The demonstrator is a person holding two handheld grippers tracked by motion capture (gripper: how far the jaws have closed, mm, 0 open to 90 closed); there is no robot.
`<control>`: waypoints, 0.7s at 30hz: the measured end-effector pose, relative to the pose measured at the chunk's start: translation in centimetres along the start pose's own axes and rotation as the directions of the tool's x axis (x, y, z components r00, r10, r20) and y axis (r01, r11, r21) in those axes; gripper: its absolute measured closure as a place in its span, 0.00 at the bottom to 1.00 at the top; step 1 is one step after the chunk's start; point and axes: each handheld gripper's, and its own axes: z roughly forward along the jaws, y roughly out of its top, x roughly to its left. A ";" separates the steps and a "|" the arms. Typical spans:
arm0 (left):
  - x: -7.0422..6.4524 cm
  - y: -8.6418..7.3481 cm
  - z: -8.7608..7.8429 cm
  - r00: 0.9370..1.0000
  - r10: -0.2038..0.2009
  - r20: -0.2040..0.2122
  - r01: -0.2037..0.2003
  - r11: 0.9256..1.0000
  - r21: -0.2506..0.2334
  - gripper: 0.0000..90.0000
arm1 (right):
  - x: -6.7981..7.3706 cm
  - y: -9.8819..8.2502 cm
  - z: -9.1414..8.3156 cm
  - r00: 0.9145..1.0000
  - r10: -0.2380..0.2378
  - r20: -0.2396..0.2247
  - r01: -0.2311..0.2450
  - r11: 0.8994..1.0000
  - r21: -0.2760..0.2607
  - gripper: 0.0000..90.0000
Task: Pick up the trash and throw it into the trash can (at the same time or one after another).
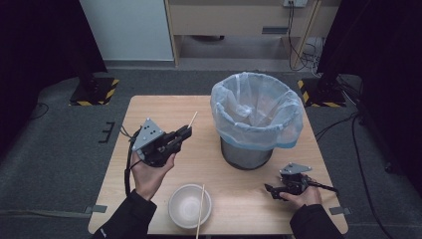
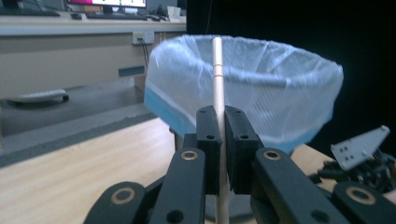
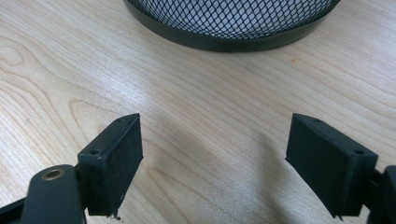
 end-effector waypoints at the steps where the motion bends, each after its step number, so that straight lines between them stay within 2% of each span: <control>1: 0.0 0.4 0.3 1.000 0.006 -0.003 -0.006 1.000 -0.006 0.95 | 0.0 0.0 0.0 1.000 -0.002 0.001 0.002 1.000 0.002 0.20; 13: -0.1 3.9 3.2 1.000 0.018 -0.008 -0.018 0.997 -0.071 0.95 | 0.2 -0.3 0.4 1.000 -0.017 0.000 0.017 0.999 0.036 0.20; 19: -0.5 5.9 4.5 1.000 0.016 0.002 -0.016 0.994 -0.110 0.95 | 0.2 -0.3 0.5 1.000 -0.017 0.001 0.017 0.999 0.036 0.19; 21: -0.8 6.9 5.1 1.000 0.021 0.007 -0.020 0.991 -0.136 0.95 | 0.2 -0.4 0.5 1.000 -0.008 0.002 0.008 0.999 0.032 0.18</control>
